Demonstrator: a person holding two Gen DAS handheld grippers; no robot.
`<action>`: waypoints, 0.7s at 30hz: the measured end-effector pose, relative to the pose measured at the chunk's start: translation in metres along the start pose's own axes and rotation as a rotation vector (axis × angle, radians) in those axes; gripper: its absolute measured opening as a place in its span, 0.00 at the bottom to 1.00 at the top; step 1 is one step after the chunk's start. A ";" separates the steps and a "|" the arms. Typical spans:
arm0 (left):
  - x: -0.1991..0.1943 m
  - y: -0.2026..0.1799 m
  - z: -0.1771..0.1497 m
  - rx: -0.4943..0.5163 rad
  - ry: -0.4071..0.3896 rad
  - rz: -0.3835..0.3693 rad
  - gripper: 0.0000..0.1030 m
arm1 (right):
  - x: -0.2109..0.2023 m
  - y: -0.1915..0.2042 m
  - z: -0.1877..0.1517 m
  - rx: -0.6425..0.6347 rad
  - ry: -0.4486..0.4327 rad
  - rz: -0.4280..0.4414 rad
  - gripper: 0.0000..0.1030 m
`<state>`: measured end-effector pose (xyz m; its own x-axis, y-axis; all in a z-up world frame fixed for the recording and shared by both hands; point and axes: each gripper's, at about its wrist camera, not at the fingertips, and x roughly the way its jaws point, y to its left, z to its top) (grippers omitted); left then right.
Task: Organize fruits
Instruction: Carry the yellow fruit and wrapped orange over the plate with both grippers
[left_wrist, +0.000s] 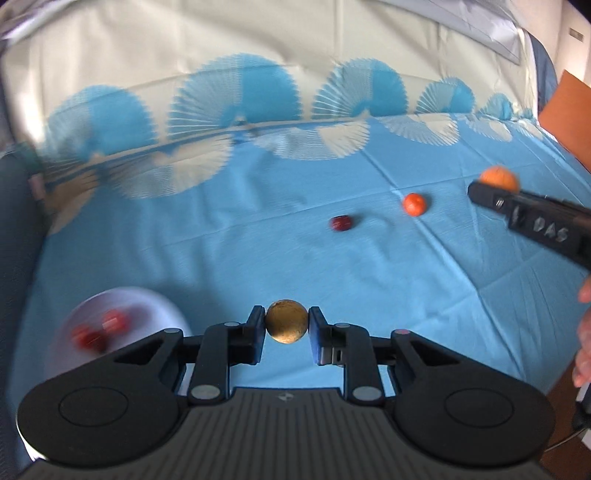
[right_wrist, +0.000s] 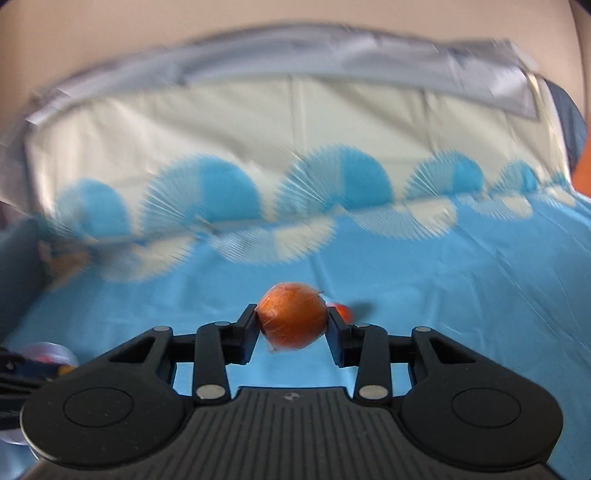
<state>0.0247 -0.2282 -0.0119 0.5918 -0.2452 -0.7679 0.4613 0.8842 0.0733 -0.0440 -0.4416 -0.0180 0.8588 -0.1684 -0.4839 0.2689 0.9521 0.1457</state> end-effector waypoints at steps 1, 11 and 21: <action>-0.016 0.011 -0.006 -0.009 -0.005 0.016 0.26 | -0.014 0.013 0.003 -0.002 -0.011 0.028 0.39; -0.147 0.106 -0.071 -0.098 -0.048 0.132 0.26 | -0.133 0.146 -0.007 -0.087 0.004 0.252 0.39; -0.227 0.138 -0.149 -0.199 -0.056 0.119 0.26 | -0.217 0.221 -0.044 -0.195 0.075 0.328 0.39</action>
<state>-0.1447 0.0087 0.0775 0.6728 -0.1516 -0.7242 0.2500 0.9678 0.0297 -0.1900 -0.1837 0.0815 0.8490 0.1653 -0.5018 -0.1087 0.9841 0.1404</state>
